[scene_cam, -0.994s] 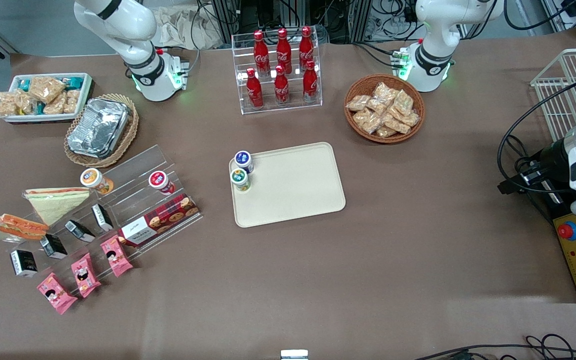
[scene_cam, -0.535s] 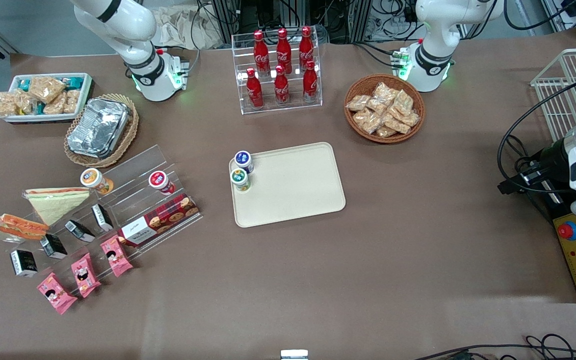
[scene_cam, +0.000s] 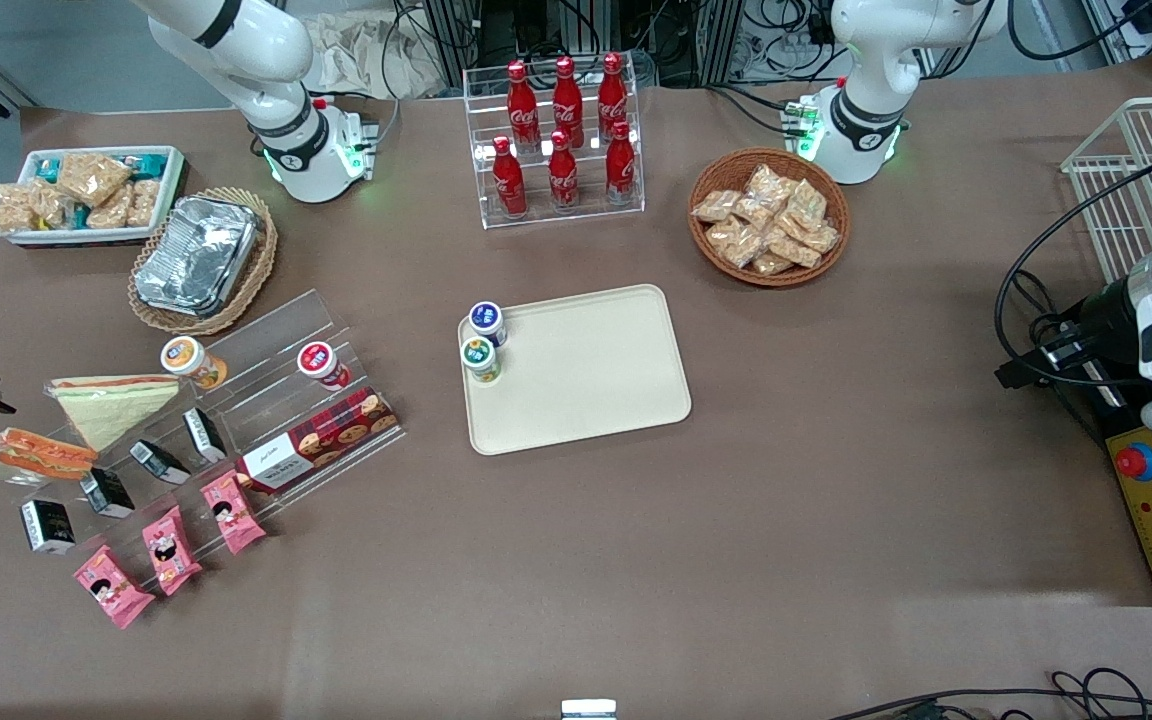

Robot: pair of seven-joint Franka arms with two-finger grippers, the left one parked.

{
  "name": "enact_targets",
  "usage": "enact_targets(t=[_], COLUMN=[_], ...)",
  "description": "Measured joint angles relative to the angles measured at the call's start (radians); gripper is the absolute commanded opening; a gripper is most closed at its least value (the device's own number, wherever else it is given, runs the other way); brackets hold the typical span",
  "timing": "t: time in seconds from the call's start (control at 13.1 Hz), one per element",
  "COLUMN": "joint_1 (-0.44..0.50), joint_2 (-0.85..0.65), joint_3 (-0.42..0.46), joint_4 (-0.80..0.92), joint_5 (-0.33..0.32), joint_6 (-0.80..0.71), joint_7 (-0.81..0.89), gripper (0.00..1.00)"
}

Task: Place sandwich on tray

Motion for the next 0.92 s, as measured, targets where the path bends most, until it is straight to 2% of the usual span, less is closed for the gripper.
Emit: enact_targets(t=[0.54, 0.61, 0.69, 0.84, 0.92], joint_1=[0.001, 0.001, 0.001, 0.002, 0.005], joint_2=[0.040, 0.041, 0.041, 0.041, 0.040], joint_3=[0.004, 0.006, 0.007, 0.009, 0.012], joint_4=[-0.071, -0.093, -0.108, -0.116, -0.116], joint_5=[0.001, 0.001, 0.001, 0.001, 0.001], joint_6=[0.143, 0.170, 0.186, 0.192, 0.192], joint_7=[0.001, 0.001, -0.001, -0.038, -0.065], gripper=[1.00, 0.97, 0.87, 0.37, 0.19])
